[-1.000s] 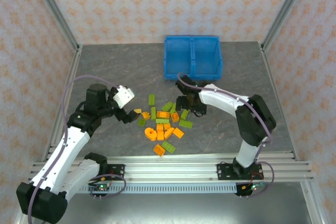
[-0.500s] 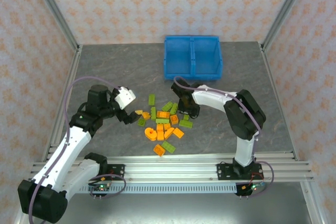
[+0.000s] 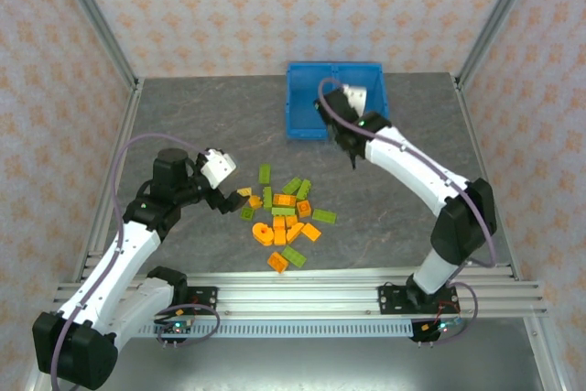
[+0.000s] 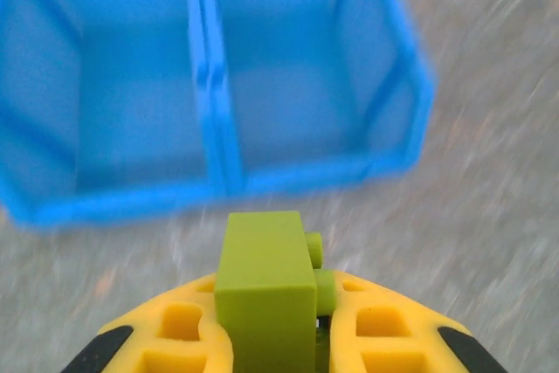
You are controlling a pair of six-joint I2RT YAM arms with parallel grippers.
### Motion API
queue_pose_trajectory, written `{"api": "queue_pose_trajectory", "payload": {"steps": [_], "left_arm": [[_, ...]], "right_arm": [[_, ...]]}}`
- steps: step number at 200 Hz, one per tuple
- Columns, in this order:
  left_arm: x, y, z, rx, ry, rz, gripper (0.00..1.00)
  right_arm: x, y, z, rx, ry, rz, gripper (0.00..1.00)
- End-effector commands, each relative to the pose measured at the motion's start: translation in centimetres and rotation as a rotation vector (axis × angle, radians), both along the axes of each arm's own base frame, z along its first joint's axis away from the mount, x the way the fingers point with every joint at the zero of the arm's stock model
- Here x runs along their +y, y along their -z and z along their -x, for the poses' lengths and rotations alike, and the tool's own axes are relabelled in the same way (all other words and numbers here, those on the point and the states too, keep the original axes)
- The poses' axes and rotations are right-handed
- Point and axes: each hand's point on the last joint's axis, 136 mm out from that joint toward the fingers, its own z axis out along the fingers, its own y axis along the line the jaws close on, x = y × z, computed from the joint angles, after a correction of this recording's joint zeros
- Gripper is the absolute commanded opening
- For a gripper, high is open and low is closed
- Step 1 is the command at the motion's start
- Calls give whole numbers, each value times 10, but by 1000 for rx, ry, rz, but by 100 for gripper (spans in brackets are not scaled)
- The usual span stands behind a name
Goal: Sort the legos into containers by color
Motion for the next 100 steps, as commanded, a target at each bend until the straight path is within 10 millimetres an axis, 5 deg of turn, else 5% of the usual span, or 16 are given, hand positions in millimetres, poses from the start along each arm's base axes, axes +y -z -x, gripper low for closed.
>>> {"api": "queue_pose_trajectory", "payload": {"steps": [1,43,100], "left_arm": [[-3,-6,-3,-26,-4,20,100],[0,-8,-3,-44,-20,7,100],[1,-9,-6,-42,-39,15,100]], "right_arm": [[-36,2,-55,11,12,211,13],[-45,51,-146,111,17,-16,14],[-28,120,-178,212,-6,-68,20]]}}
